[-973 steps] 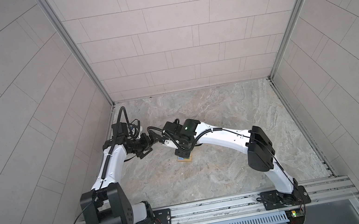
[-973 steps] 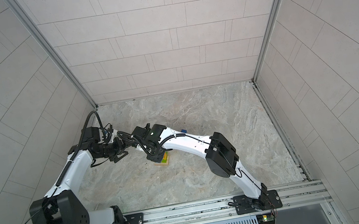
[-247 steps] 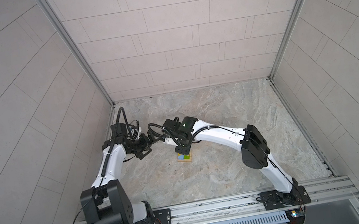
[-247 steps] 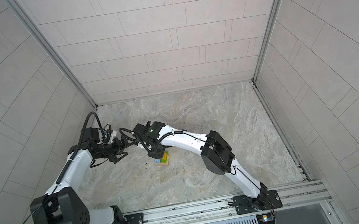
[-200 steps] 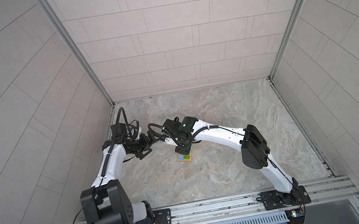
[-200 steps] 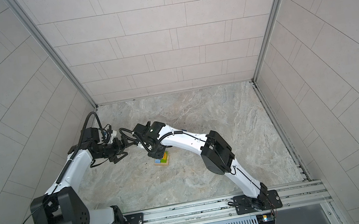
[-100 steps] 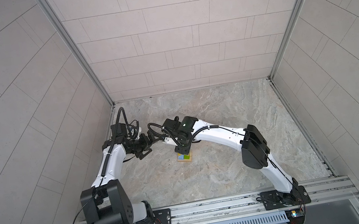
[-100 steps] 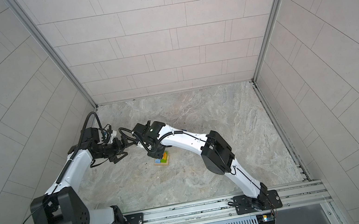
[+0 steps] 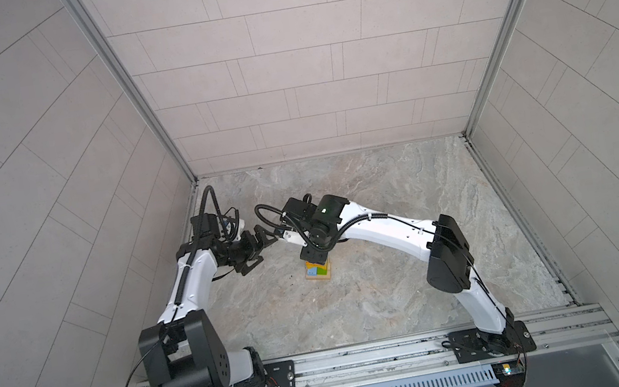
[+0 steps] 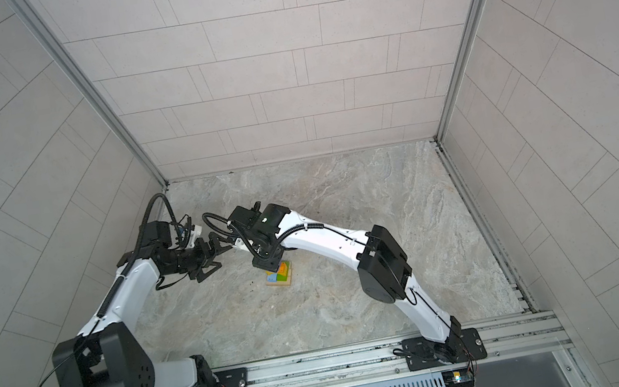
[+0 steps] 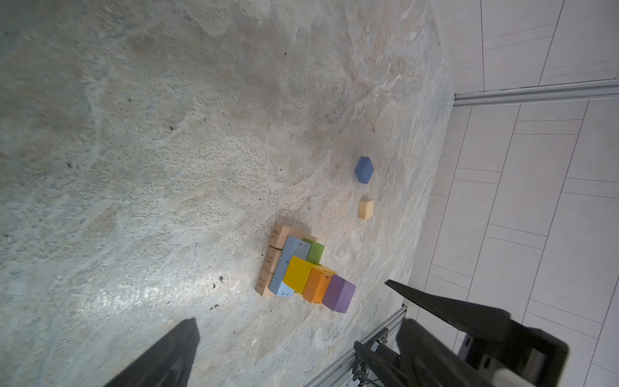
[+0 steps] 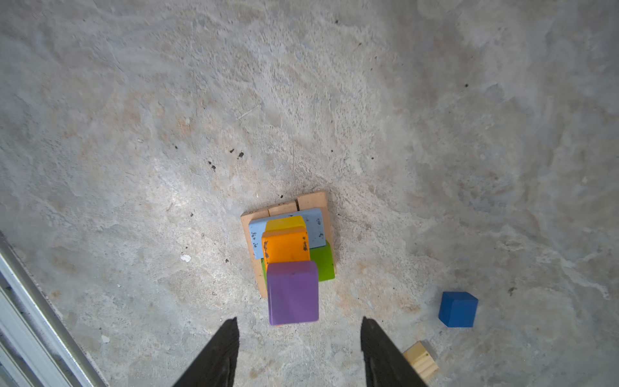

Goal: Build the wood block tower
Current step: 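Withdraw the right gripper from the stack toward the blue cube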

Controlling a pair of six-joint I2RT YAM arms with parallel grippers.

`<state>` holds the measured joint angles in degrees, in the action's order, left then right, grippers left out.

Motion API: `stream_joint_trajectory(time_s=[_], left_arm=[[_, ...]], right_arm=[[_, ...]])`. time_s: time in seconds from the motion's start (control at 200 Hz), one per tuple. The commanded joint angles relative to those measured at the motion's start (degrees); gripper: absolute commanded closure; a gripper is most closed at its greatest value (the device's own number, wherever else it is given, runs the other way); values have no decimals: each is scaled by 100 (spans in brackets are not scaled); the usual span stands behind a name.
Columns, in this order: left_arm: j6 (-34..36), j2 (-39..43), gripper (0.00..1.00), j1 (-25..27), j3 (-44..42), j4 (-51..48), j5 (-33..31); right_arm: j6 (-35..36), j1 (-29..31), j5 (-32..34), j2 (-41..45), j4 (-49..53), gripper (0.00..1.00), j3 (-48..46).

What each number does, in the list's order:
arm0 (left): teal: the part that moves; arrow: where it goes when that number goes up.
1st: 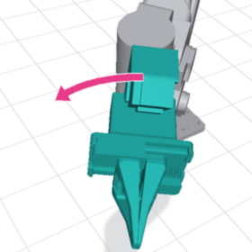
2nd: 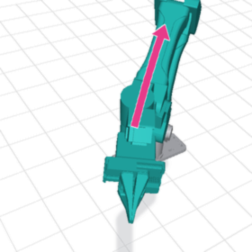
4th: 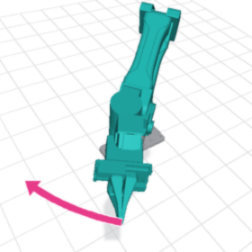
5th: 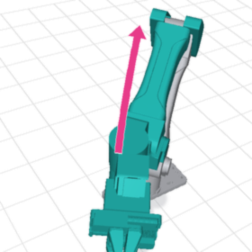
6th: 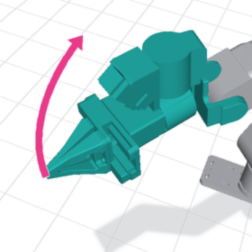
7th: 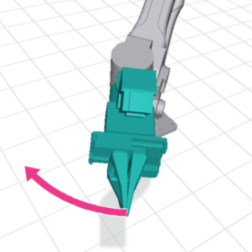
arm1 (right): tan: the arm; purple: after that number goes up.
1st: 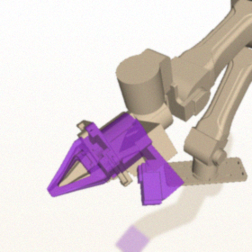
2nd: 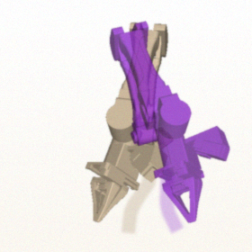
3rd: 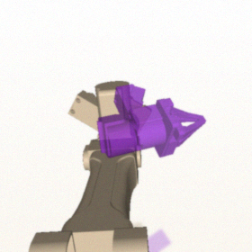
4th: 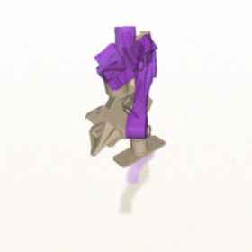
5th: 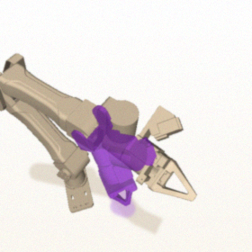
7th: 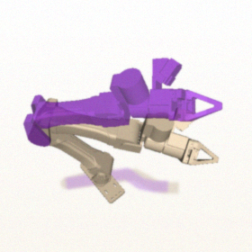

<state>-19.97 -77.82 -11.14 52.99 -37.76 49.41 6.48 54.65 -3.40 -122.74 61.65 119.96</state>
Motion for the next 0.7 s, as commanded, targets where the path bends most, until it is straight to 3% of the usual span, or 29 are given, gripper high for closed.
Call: stream_joint_trajectory(time_s=[0.0,0.28,0.695], left_arm=[[-25,-52,0,-4,-103,140,227],[-104,38,0,202,-157,308,366],[-192,65,0,373,-185,445,447]], right_arm=[[-171,-70,143,414,202,41,124],[-587,-460,231,958,38,37,-372],[-1554,-1514,81,1634,-591,33,-1888]])
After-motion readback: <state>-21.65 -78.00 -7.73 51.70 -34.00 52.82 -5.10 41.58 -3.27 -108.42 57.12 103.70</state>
